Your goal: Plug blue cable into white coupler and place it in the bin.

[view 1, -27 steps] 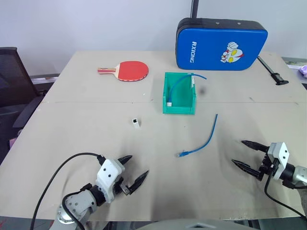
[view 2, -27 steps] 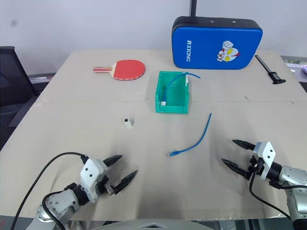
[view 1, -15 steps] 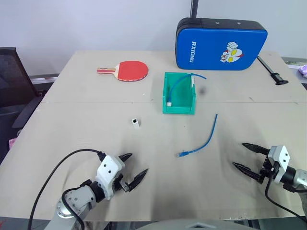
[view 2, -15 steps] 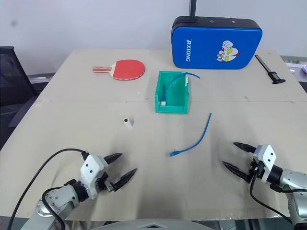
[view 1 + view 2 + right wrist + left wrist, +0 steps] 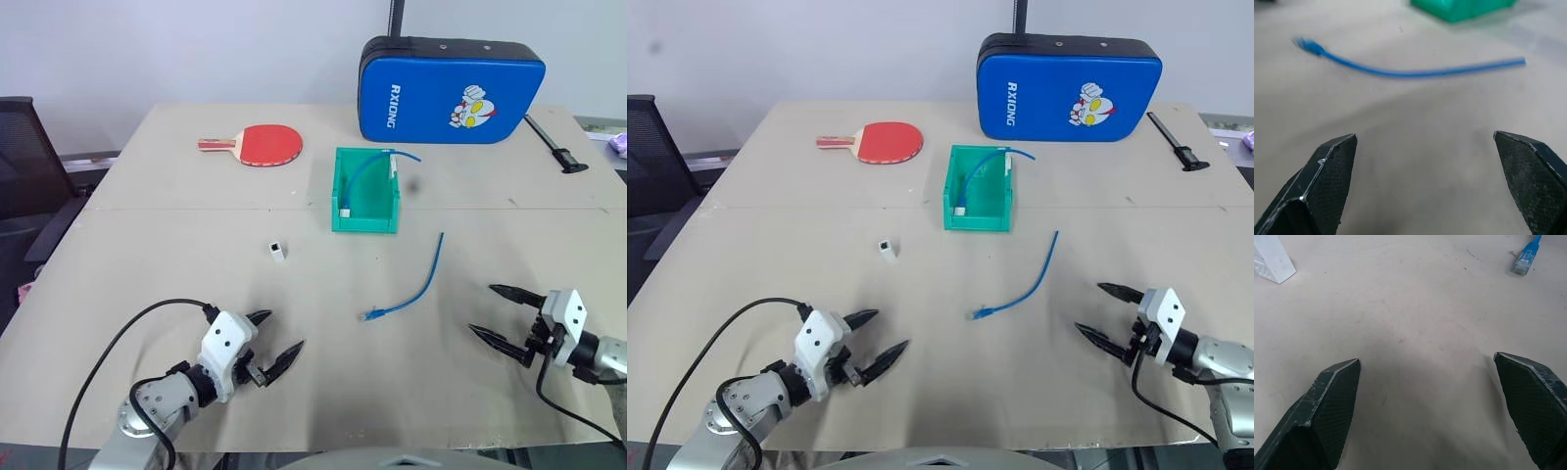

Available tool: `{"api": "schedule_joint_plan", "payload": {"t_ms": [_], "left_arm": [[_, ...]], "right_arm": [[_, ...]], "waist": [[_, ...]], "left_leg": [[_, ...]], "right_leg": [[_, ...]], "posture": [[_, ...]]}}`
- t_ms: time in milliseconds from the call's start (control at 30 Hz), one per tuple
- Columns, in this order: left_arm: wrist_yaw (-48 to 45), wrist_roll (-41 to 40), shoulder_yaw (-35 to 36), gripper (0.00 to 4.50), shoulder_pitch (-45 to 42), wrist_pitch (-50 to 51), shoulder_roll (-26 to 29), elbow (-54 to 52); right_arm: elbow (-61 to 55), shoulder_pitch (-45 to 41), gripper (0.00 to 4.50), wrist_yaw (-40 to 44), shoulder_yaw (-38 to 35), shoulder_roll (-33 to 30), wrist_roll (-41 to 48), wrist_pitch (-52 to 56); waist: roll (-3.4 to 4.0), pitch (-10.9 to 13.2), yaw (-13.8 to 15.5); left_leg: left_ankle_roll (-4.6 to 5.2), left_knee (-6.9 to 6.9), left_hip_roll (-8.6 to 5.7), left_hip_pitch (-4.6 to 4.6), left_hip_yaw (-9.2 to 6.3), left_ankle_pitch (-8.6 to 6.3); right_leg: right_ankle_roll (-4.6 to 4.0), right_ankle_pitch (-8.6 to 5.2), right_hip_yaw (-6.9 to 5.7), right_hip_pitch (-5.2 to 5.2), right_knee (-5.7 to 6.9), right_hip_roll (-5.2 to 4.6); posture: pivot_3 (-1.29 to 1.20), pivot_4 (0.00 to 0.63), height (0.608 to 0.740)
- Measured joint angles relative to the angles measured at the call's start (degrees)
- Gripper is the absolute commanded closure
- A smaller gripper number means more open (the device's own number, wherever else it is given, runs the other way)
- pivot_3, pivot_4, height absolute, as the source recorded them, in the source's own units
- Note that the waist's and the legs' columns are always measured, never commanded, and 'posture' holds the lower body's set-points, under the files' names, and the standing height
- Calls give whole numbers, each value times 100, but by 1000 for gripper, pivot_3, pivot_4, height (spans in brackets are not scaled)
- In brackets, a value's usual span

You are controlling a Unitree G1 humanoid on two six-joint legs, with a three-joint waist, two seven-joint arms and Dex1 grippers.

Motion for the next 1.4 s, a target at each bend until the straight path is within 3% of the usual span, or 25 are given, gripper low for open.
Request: {"api": "schedule_joint_plan", "payload": {"t_ms": [233,433,533,633,767,1000,1233,1400], "left_arm": [[-989,-491,23,0,-382,5,618,2],[-2439,-973,138,0,-610,-113,1630,-3],[-2834,-1092,259,0,-724,-225,1830,-1],[-2992,-1088,255,0,-893,-332,1835,75],[-3003,-1075,255,0,-951,-397,1832,134],[-2966,-903,231,0,-997,-631,1683,363],[-2934,-848,198,0,-1478,-676,1554,760],[-2801,-742,-2,0,-1861,-618,1414,1017]], "right_arm": [[-895,-854,90,25,1071,-88,-377,718],[-699,-1894,90,174,2476,-39,-1296,1162],[-511,-2243,946,191,2804,81,-1501,1325],[-381,-2507,2474,221,3028,249,-1614,1410],[-351,-2630,4184,265,3143,293,-1627,1515],[-88,-3019,4184,290,3217,521,-1632,1847],[1461,-4247,4184,255,3204,1070,-1737,1672],[2519,-4874,2031,397,3210,1335,-1905,1269]], "waist": [[-11,7,-3],[-32,23,-3],[-31,25,4],[-34,27,-4],[-34,26,-6],[-34,27,-15],[-31,30,-20],[-30,31,3]], "left_leg": [[-1,0,1,-7,-1,0],[-2,0,-1,-18,-1,1],[-2,0,-2,-19,-1,1],[-2,0,-2,-19,-1,1],[-2,0,0,-17,-2,1],[-2,1,0,-14,-1,1],[-2,0,-1,-19,-1,1],[-5,0,-3,-38,-11,2]], "right_leg": [[-1,0,-2,-10,-1,-1],[-1,0,-7,-22,-3,-4],[-1,0,-8,-21,-5,-6],[0,1,-8,-22,-4,-4],[-1,1,-8,-22,-2,-2],[-1,2,-7,-22,5,-1],[15,13,-8,-26,3,1],[20,15,-20,-37,2,-5]], "posture": [[0,150,681],[0,150,681],[0,150,681],[0,150,681],[0,150,681],[0,150,681],[0,150,681],[0,150,681]]}}
